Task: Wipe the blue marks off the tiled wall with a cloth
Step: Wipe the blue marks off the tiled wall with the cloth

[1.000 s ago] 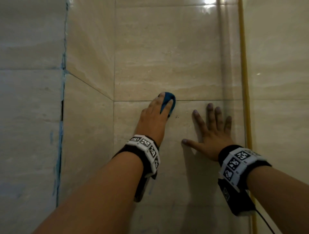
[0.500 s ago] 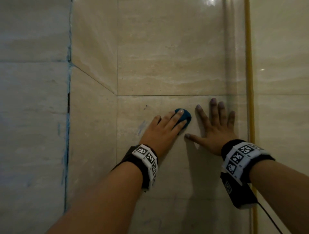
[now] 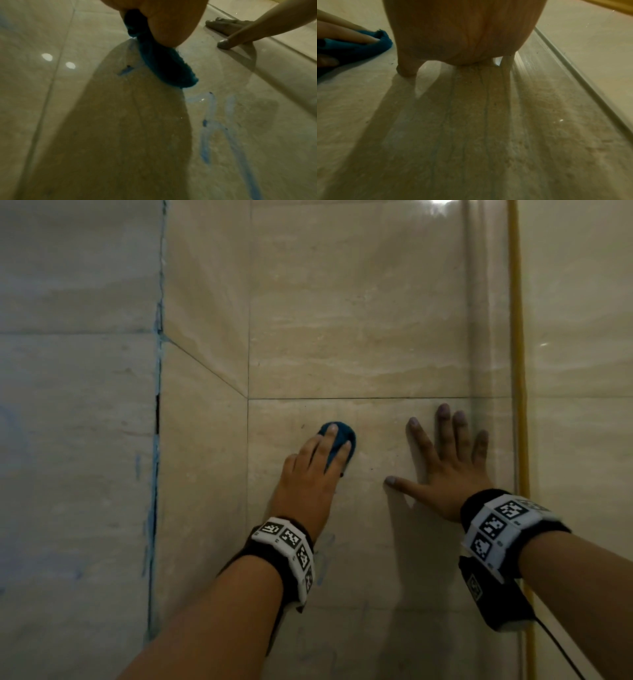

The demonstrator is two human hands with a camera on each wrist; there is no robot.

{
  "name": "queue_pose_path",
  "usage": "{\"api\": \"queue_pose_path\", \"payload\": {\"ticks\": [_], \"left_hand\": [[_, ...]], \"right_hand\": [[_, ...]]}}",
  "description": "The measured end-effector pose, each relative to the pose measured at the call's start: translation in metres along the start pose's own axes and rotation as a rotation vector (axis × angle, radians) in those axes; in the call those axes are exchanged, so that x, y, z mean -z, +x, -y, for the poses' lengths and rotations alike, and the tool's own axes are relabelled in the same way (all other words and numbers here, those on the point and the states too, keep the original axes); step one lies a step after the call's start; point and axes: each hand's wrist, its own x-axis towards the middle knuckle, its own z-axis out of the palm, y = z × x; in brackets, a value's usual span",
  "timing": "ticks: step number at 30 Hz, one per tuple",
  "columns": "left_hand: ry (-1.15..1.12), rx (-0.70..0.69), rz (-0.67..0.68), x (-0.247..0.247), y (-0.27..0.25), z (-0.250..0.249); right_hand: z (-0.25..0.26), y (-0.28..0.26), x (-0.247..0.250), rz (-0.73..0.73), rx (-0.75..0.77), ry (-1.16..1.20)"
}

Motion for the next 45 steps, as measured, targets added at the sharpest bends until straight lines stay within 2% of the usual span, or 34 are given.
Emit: {"api": "queue_pose_path", "payload": {"ticks": [3,7,10,20,23,32,35,37,39,41,45], "left_hand": [[0.003,0.017,-0.025,0.008,0.002,0.001],[-0.021,0.282,0.070,0.017,0.012,0.016],[-0.042,0.354,0.027,0.017,0.011,0.018],[-0.053,0.231,0.178,0.015,-0.011,0.001],[-0.054,0.213,0.174,0.021,-0.008,0.001],[-0.048,-0.062,0.127,0.005,-0.004,-0.042],[-0.056,-0.178,0.051,-0.001,-0.010,-0.047],[-0.005,-0.230,0.093,-0.003,-0.011,-0.044],[0.037,-0.235,0.093,0.000,-0.008,-0.036],[0.057,-0.173,0.070,0.007,-0.003,-0.031],[0.052,-0.078,0.123,0.010,0.008,-0.034]], "right_hand": [[0.000,0.000,0.001,0.003,0.008,0.004],[0.001,0.000,0.002,0.010,0.004,0.001],[0.000,0.000,0.001,0.009,0.004,0.003],[0.003,-0.007,0.000,-0.027,-0.005,0.030],[0.008,-0.016,-0.010,-0.048,-0.041,0.037],[0.008,-0.016,-0.018,-0.008,-0.072,0.029],[0.006,-0.015,-0.021,-0.029,-0.055,0.030],[0.005,-0.014,-0.023,-0.038,-0.054,0.031],[0.005,-0.014,-0.023,-0.040,-0.055,0.031],[0.006,-0.014,-0.024,-0.039,-0.054,0.031],[0.006,-0.014,-0.025,-0.040,-0.055,0.026]]}}
